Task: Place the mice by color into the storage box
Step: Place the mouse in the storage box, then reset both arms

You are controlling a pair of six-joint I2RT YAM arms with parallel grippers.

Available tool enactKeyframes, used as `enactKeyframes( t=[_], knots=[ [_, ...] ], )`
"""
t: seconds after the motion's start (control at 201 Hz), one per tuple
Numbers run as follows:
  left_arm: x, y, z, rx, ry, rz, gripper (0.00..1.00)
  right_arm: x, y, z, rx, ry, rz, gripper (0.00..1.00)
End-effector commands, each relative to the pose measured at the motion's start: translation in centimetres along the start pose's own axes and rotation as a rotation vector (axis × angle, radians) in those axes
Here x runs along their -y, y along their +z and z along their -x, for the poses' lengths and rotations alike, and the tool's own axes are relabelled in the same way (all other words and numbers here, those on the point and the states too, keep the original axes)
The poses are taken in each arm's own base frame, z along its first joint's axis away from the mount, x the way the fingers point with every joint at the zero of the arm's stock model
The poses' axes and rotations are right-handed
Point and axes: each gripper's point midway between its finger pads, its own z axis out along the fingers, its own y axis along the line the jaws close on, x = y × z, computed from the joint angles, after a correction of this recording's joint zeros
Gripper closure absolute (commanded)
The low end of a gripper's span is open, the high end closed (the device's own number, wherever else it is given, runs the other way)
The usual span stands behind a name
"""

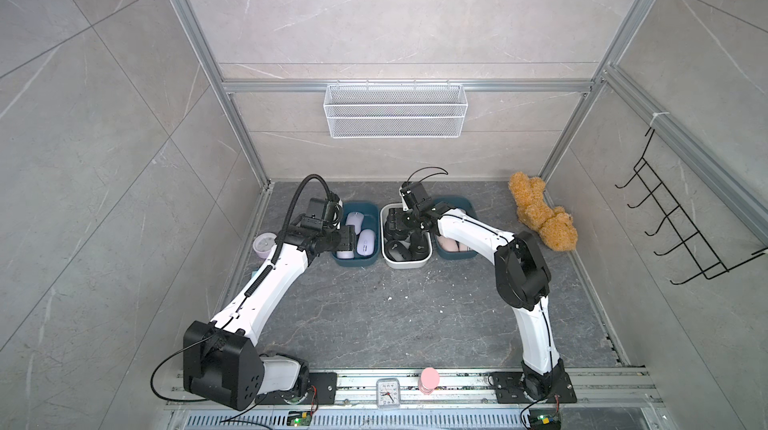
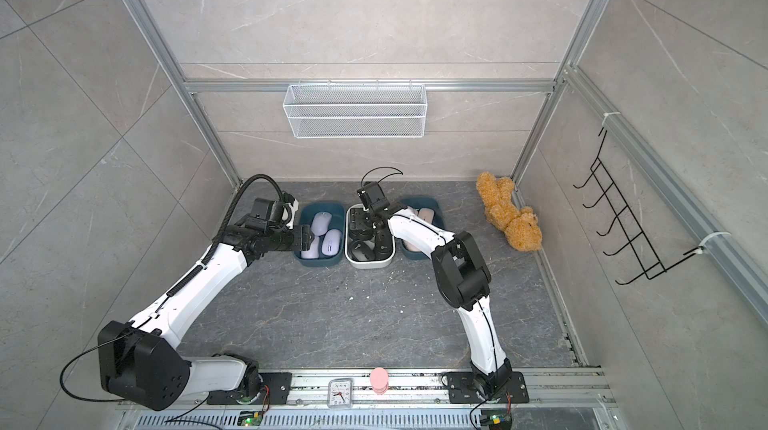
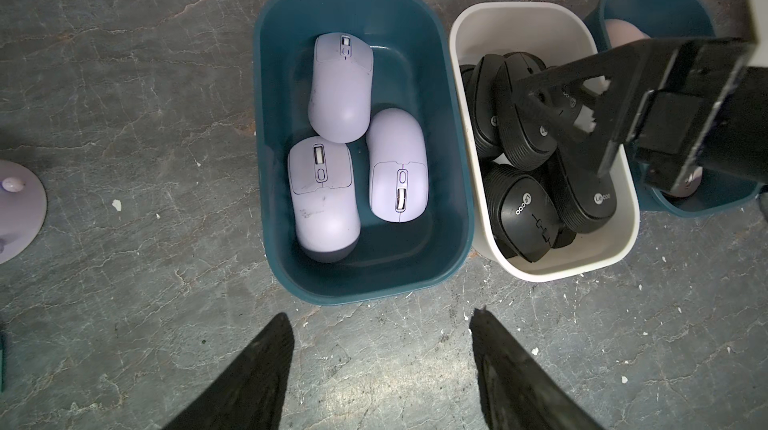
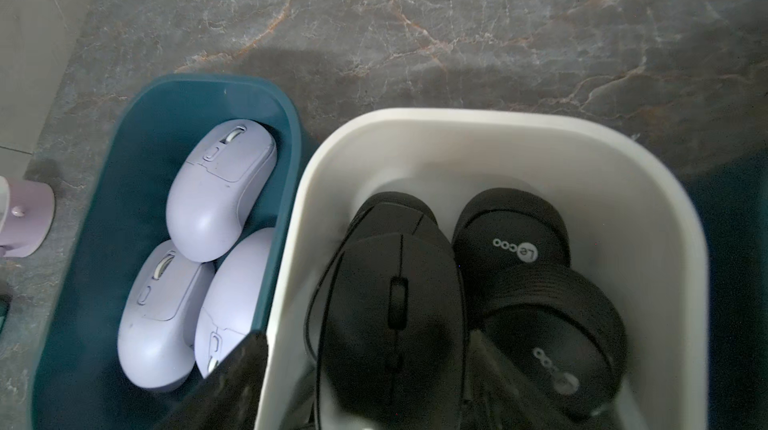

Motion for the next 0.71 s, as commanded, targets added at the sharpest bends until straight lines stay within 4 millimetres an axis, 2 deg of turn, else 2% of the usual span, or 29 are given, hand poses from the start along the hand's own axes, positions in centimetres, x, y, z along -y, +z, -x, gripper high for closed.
enactKeyframes(
  t=[0.0, 0.159, 0.284, 0.408, 0.548, 0.702],
  knots=[
    [0.2, -1.4, 0.9, 0.049, 0.025, -0.002, 0.3, -1.8, -5.3, 3.2, 0.096, -0.033, 0.038, 0.23],
    [-0.3, -2.3, 1.4, 0.081, 0.035, 0.028, 0.3, -2.3, -11.0, 4.1, 0.208, -0.06, 0.097, 0.24],
    [-1.3, -3.2, 2.0, 0.116, 0.029, 0.09, 0.3, -0.8, -15.6, 3.3, 0.322, -0.095, 0.08, 0.23],
    [-2.1, -4.9, 3.0, 0.156, -0.027, 0.141, 0.3, 3.2, -18.7, 2.0, 0.409, -0.131, -0.074, 0.19],
    [-3.2, -7.4, 3.2, 0.248, -0.152, 0.178, 0.29, 7.9, -19.9, 0.4, 0.4, -0.102, -0.174, 0.13],
    [-5.9, -6.9, 2.0, 0.38, -0.224, 0.28, 0.25, 13.8, -20.8, -1.0, 0.413, 0.024, -0.251, 0.12]
  ],
)
